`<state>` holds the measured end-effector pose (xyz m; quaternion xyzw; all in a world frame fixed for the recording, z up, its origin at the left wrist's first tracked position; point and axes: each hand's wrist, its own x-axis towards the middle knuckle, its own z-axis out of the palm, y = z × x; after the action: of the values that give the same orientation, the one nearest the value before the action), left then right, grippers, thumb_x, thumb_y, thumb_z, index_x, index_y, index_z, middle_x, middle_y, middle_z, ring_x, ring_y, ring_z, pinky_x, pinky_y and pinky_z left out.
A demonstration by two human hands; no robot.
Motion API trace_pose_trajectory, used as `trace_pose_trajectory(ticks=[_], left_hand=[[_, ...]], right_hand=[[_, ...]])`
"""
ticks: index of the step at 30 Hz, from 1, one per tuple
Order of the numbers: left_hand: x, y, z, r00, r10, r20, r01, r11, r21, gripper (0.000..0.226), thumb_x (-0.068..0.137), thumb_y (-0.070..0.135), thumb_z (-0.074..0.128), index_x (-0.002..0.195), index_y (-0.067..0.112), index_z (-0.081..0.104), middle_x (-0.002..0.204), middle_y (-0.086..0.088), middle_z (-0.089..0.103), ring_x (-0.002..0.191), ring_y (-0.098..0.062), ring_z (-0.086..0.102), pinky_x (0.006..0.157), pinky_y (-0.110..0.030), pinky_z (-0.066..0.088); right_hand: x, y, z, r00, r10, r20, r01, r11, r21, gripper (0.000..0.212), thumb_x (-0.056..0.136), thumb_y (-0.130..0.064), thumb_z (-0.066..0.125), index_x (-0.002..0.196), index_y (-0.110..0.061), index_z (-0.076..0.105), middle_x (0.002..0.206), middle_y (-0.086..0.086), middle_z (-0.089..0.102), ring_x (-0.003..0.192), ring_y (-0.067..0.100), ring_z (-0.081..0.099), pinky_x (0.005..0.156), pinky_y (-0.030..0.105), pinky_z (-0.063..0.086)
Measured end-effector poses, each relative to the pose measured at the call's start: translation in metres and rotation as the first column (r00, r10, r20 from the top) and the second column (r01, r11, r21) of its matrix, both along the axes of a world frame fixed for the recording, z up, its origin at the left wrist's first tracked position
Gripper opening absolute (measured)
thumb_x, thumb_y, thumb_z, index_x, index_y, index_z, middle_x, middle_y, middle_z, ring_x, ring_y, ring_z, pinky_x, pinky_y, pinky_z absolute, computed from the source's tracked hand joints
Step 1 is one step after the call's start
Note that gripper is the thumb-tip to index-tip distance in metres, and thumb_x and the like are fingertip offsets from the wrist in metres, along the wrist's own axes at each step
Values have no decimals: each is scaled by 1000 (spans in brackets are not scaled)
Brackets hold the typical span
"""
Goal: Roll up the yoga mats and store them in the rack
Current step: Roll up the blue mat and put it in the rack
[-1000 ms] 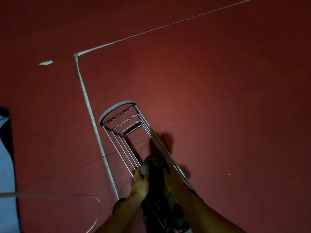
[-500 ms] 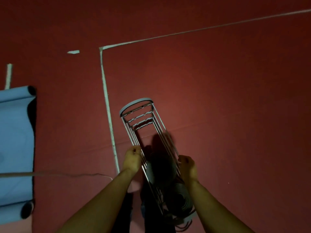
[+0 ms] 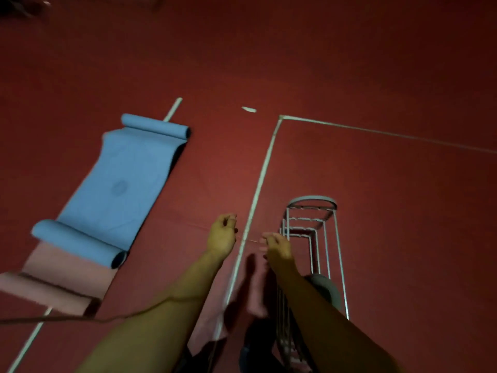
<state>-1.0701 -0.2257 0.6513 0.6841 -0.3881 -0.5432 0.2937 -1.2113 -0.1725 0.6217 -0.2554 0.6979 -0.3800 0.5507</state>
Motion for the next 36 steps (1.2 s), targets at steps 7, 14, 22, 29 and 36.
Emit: trace_pose_trajectory(ticks=[7, 14, 22, 29, 36], left_hand=[[156, 25, 46, 967, 249, -44, -253, 962, -102, 23, 110, 22, 47, 126, 12, 61, 113, -2, 64, 88, -17, 65, 71, -32, 50], [342, 77, 72, 869, 474, -139, -491, 861, -135, 19, 109, 24, 46, 115, 15, 61, 106, 0, 65, 79, -16, 62, 67, -30, 45], [548, 161, 79, 708, 677, -201, -705, 694, -149, 27, 109, 20, 40, 124, 11, 60, 113, -7, 64, 83, -19, 62, 70, -32, 46], [645, 194, 80, 614, 747, -256, -789, 590, -171, 28, 108, 26, 42, 127, 15, 60, 118, -5, 66, 89, -18, 66, 78, -34, 51], [729, 195, 84, 565, 786, -250, -824, 522, -221, 30, 110, 28, 40, 126, 13, 60, 111, -3, 66, 80, -14, 63, 70, -29, 48]], right_hand=[[169, -19, 45, 961, 275, 33, -272, 960, -70, 30, 106, -8, 42, 90, -21, 64, 90, 3, 69, 67, 14, 64, 70, 26, 50], [360, -1, 92, 874, 486, -26, -483, 860, -166, 26, 105, -12, 44, 93, -24, 64, 94, 4, 72, 70, 15, 66, 82, 36, 54], [557, 52, 126, 718, 695, -44, -687, 696, -208, 22, 105, -13, 43, 104, -14, 66, 96, 6, 70, 67, 14, 67, 62, 24, 50], [651, 73, 141, 575, 807, -132, -815, 552, -176, 27, 106, -13, 40, 115, -7, 65, 100, 7, 69, 72, 18, 66, 57, 24, 46], [737, 50, 137, 475, 869, -138, -876, 452, -169, 27, 108, -15, 41, 117, -9, 65, 103, 7, 70, 77, 18, 66, 68, 27, 50]])
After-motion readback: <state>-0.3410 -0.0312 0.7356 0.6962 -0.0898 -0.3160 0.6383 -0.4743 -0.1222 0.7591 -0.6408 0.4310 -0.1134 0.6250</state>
